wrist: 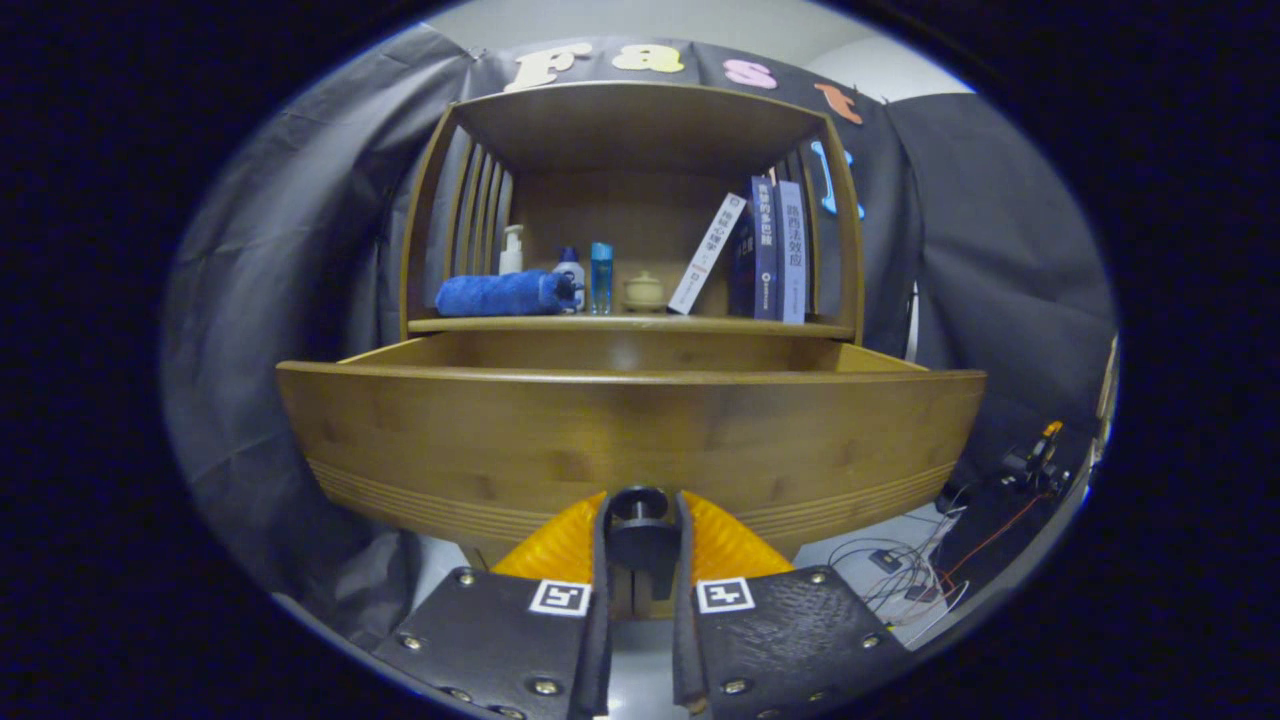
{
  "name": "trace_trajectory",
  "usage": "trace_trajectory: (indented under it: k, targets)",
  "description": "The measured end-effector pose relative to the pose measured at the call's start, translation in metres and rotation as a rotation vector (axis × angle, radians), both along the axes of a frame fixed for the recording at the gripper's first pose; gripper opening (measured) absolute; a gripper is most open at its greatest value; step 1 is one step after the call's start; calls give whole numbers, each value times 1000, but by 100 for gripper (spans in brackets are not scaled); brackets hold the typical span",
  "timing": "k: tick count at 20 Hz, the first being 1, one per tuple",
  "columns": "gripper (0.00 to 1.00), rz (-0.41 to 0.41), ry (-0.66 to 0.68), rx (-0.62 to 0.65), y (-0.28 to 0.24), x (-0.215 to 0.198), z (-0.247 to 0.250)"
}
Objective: Pull open the drawer, take out the items inside it, and place them on the countertop above the cabinet.
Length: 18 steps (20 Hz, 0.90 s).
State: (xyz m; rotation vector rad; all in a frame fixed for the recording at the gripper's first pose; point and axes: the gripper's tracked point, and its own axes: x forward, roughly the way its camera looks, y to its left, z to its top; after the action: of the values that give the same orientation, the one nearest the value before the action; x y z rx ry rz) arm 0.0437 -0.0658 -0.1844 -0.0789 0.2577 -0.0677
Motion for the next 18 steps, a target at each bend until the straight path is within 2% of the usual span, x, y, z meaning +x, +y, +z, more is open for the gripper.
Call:
trace_trajectory:
  k: [5, 9, 13, 14, 16, 18]
  targets:
    - [26, 10, 17, -21, 2, 1, -1]
    - [57, 29, 0, 48, 2, 2, 17]
    - [89, 14, -28, -39, -9, 3, 56]
    - [97, 41, -49, -46, -2, 5, 69]
    - [98, 82, -84, -42, 12, 10, 98]
    - [97, 81, -88, -31, 12, 20, 118]
